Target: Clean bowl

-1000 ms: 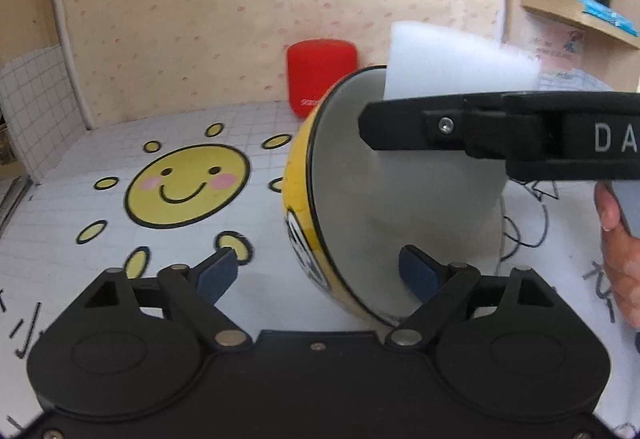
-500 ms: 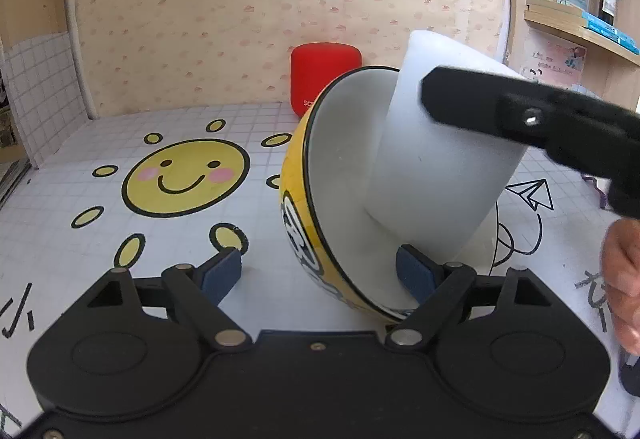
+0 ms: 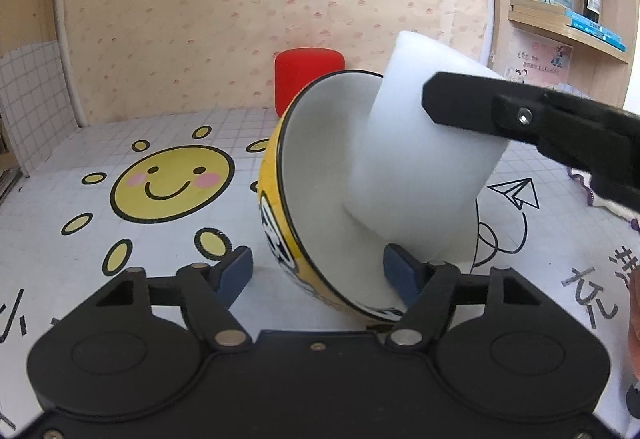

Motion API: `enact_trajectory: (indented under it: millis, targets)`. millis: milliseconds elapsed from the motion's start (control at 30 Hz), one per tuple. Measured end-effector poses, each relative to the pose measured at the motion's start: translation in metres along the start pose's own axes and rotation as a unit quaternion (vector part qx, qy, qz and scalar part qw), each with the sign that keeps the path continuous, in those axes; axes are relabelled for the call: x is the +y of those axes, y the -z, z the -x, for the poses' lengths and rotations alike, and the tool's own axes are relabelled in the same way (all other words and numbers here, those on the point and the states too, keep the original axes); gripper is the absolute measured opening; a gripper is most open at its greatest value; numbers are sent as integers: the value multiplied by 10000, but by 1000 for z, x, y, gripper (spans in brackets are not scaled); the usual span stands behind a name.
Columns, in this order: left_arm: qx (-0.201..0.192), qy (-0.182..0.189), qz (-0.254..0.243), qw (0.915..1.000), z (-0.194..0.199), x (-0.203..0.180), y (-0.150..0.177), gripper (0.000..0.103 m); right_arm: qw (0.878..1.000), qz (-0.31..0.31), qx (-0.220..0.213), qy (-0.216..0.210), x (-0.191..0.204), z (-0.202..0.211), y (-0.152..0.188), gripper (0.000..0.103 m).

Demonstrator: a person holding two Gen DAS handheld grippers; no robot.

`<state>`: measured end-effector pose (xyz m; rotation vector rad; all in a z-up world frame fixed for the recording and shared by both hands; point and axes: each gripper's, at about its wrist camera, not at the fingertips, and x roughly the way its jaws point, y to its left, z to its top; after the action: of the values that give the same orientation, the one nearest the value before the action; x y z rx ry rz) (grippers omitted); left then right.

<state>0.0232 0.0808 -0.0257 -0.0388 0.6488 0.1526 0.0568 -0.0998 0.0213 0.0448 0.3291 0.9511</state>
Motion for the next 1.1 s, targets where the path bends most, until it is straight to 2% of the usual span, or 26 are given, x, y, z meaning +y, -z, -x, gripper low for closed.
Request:
enact_trajectory:
  millis: [133,300,533,800,1100]
  targets:
    - [0,37,19,10000,0,1,0,73,9994,-127,57,329,-1,10,0,20]
    - [39,143,61,9999,-1,3,-2,73,9982,-286,39,525,-7,15,6,20]
    - [49,50,-208,9998,-3,-6,-8,71,9982,-154,84,573,2,16,10,20]
    - [117,252,4,9996,-5,1,-9,70,9973,-244,251,645,2,5,5,21]
    - [104,216,-60,9997,-6,-2,-8,70,9977,-313,347,482,3,0,5,22]
